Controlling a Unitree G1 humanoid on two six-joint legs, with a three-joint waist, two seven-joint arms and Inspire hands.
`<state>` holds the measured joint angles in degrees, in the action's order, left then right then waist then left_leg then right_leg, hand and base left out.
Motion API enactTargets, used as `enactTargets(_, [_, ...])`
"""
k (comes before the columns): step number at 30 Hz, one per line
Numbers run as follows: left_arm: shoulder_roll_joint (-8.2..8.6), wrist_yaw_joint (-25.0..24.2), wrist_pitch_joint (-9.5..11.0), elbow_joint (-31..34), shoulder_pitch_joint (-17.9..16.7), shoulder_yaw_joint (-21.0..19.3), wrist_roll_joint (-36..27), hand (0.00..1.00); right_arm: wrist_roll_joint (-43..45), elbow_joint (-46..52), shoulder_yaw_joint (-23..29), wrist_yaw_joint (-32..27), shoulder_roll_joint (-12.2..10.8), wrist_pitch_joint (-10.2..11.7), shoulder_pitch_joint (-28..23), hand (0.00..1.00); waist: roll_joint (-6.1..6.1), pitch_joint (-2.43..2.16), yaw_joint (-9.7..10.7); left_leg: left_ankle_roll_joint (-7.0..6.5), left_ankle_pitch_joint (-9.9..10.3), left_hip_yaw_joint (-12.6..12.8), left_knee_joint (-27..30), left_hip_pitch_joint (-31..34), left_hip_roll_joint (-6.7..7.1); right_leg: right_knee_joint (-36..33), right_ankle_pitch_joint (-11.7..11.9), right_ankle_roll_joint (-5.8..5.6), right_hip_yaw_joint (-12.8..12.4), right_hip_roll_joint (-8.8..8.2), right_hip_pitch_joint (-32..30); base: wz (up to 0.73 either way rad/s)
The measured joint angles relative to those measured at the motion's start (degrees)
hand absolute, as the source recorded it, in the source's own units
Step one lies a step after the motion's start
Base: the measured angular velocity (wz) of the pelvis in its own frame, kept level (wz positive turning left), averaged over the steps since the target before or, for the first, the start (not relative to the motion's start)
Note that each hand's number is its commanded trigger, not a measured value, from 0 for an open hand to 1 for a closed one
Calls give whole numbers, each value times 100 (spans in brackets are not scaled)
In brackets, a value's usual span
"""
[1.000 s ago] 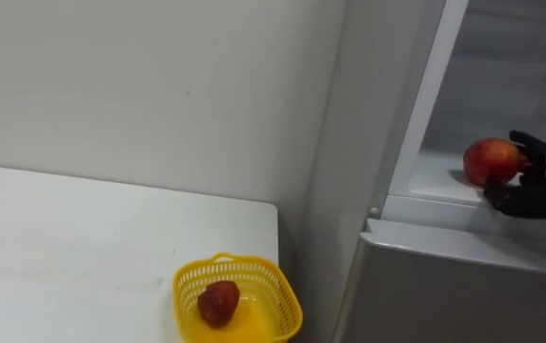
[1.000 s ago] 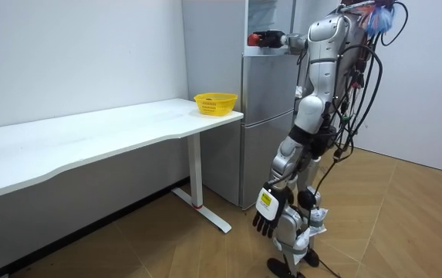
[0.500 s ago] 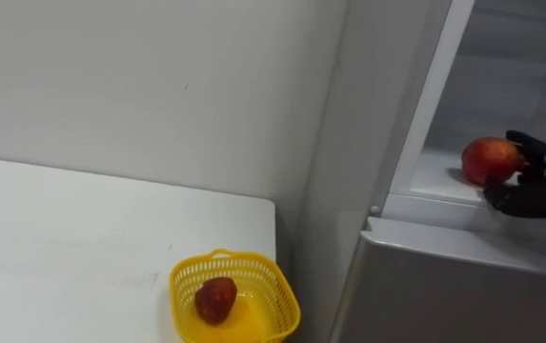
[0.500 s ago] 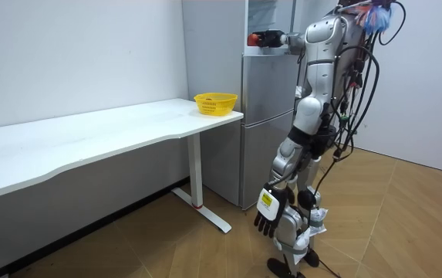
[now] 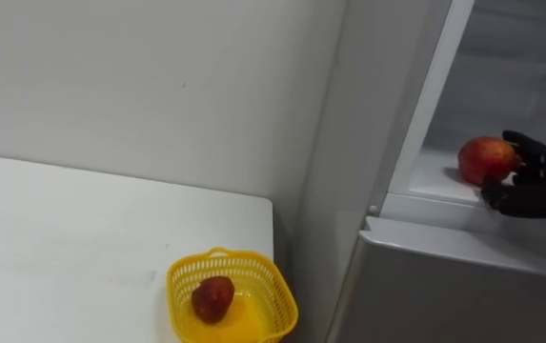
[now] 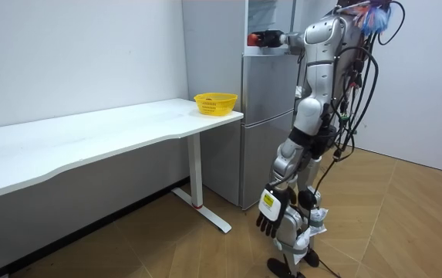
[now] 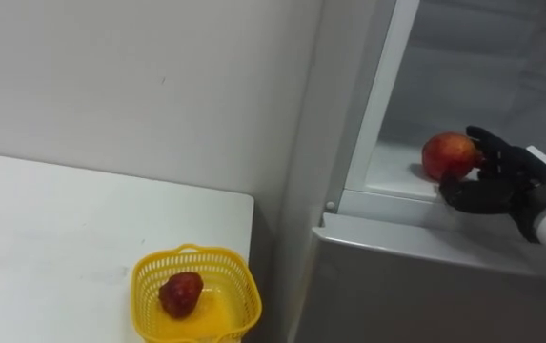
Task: Retrieve from the upper fridge
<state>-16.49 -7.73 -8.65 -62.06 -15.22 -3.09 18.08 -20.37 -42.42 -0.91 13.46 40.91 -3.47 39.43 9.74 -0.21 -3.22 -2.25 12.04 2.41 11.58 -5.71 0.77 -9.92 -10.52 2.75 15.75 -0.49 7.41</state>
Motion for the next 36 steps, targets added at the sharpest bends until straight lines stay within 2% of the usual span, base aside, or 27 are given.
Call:
enactTargets(6, [-8,-28,11,-5,26,-1,-51,0,-388,5,-42,-24,7,0,0,0,-2,8,-37,0,0,3,2,1,-2,-29,4,5,-11,2,-3,0])
enactTargets(10, [-8,-30,9,0,64,5,-48,0,-907,1,-33,-8,20,34,3,0,-67,20,-36,1,0,9,2,2,-6,-21,4,5,-4,1,-15,0])
enactTargets(12, [-8,-34,12,0,73,5,-45,0,-1014,1,-13,8,20,67,3,0,-110,15,-37,1,0,10,2,2,-6,3,4,6,-2,1,-18,0])
enactTargets(16, [-5,-28,32,-36,109,5,-42,0,-1285,-2,-7,47,20,215,3,0,-190,33,-41,2,0,19,1,1,-9,5,4,7,-4,1,-44,0])
enactTargets(21, [7,-14,32,-37,109,3,-41,0,-1528,-1,-6,53,20,278,3,0,-241,34,-46,2,0,21,-5,2,-9,14,4,7,-4,2,-48,0])
enactTargets(28, [9,6,33,-36,118,3,-37,0,-1566,-2,-5,115,20,349,4,0,-284,22,-61,3,-1,24,-11,3,-9,9,4,7,-4,3,-48,0])
enactTargets(36, [7,-8,34,5,118,8,-43,0,-1392,-25,-46,78,21,349,29,0,-276,20,-130,7,-4,17,6,2,-9,-1,4,10,-3,4,-10,0])
